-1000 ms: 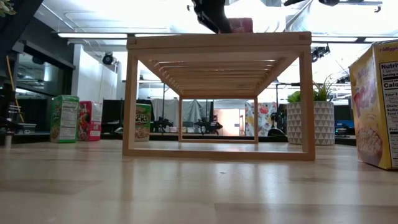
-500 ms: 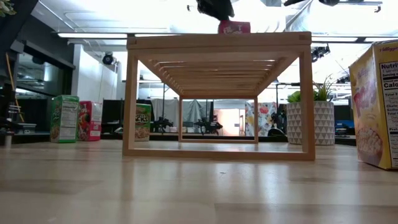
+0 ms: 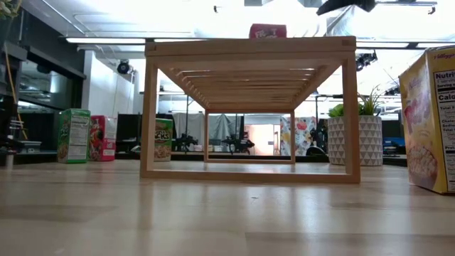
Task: Stack cereal on shelf
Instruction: Put the right red cereal box on the shelf
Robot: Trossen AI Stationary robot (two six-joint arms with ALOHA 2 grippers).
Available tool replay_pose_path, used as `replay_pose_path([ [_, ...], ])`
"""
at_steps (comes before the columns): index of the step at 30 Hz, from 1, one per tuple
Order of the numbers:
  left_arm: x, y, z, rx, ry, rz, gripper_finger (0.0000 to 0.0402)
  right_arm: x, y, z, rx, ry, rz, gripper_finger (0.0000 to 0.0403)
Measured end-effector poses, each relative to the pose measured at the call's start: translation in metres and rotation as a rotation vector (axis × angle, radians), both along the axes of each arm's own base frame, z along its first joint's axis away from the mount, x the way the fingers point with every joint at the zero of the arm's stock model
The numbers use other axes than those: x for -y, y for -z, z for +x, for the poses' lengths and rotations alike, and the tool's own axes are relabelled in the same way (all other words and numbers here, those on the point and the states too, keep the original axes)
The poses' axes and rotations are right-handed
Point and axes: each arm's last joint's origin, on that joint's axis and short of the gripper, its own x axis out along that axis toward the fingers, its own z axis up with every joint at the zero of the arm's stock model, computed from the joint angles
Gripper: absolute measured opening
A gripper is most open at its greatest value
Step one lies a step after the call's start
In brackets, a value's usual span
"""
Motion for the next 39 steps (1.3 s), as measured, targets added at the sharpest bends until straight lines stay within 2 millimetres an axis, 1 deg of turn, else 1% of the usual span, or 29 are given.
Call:
replay_pose_path([
  [2, -0.002, 0.001, 0.0, 0.0, -0.004, -0.021, 0.0129, 0.004, 0.006, 0.008, -0.034, 0.022, -0.002, 0.0205],
  [4, 0.0, 0.008, 0.004, -0.007, -0.002, -0.038, 0.0076, 0.008, 0.011, 0.013, -0.07, 0.035, 0.004, 0.019],
  [6, 0.001, 0.024, 0.009, -0.025, -0.002, -0.054, 0.0024, 0.012, 0.016, 0.015, -0.111, 0.056, 0.01, 0.0165],
  [7, 0.002, 0.034, 0.011, -0.041, -0.007, -0.068, 0.0013, 0.014, 0.018, 0.015, -0.13, 0.07, 0.018, 0.0149],
  [9, 0.003, 0.054, 0.012, -0.033, -0.03, -0.1, 0.0013, 0.017, 0.022, 0.011, -0.177, 0.094, 0.027, 0.0108],
  [12, 0.007, 0.079, 0.001, 0.037, -0.074, -0.147, 0.0005, 0.017, 0.024, 0.004, -0.229, 0.104, 0.028, 0.0029],
  [13, 0.008, 0.086, -0.004, 0.088, -0.084, -0.159, 0.0003, 0.018, 0.024, 0.002, -0.24, 0.105, 0.022, 0.0015],
  [14, 0.009, 0.093, -0.008, 0.131, -0.09, -0.169, 0.0002, 0.018, 0.024, 0.002, -0.244, 0.105, 0.014, 0.0011],
  [17, 0.014, 0.115, -0.016, 0.279, -0.105, -0.205, 0.0001, 0.019, 0.024, 0.004, -0.254, 0.082, -0.019, 0.0018],
  [20, 0.018, 0.143, -0.016, 0.32, -0.112, -0.252, 0.0001, 0.025, 0.031, 0.01, -0.231, 0.087, -0.051, 0.0004],
  [22, 0.02, 0.157, -0.012, 0.333, -0.1, -0.277, 0.0, 0.03, 0.038, 0.014, -0.214, 0.103, -0.062, 0.0005],
  [24, 0.023, 0.164, -0.004, 0.377, -0.078, -0.282, 0.0, 0.034, 0.045, 0.017, -0.194, 0.124, -0.063, 0.0003],
  [26, 0.023, 0.17, 0.003, 0.385, -0.071, -0.284, 0.0, 0.038, 0.05, 0.02, -0.176, 0.124, -0.062, 0.0001],
  [30, 0.022, 0.181, 0.017, 0.403, -0.066, -0.283, 0.0, 0.041, 0.052, 0.026, -0.094, 0.116, -0.047, 0.0001],
  [34, 0.018, 0.188, 0.023, 0.414, -0.083, -0.298, 0.0, 0.042, 0.052, 0.032, -0.016, 0.094, -0.044, 0.0],
  [39, 0.017, 0.19, 0.026, 0.425, -0.082, -0.295, 0.0, 0.042, 0.05, 0.034, 0.018, 0.095, -0.042, 0.0],
])
